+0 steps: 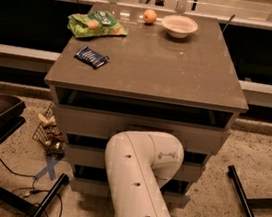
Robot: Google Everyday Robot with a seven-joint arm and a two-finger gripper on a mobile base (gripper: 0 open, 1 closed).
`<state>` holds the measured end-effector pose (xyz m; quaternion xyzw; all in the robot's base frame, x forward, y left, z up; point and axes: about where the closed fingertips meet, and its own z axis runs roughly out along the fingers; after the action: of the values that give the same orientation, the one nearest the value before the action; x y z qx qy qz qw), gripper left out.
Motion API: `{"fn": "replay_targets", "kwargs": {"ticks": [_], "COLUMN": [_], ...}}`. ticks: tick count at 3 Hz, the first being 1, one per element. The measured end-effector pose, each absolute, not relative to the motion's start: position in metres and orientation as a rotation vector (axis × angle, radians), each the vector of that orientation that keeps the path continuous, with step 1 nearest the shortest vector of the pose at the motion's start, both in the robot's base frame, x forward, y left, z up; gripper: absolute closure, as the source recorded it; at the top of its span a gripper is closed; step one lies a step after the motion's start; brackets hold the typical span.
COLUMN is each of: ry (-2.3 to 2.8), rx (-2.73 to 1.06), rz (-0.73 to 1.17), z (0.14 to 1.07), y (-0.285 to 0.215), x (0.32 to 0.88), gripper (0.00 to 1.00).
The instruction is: Open bottom drawer
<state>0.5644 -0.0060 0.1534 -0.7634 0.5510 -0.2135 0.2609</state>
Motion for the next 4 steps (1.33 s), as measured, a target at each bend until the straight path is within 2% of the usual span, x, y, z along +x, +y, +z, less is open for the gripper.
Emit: {"fn": "replay_targets", "kwargs": {"ticks": [2,3,4], "ry": [1.500,1.500,1.504], "rx": [-2.081,-2.081,-2.086], "rz": [-0.571,-0.571,-0.572], "z": [0.156,0.156,0.156], "y": [-0.013,-0.013,-0.015], "x": [0.549,0.549,0.546], "gripper": [0.87,1.00,1.00]}}
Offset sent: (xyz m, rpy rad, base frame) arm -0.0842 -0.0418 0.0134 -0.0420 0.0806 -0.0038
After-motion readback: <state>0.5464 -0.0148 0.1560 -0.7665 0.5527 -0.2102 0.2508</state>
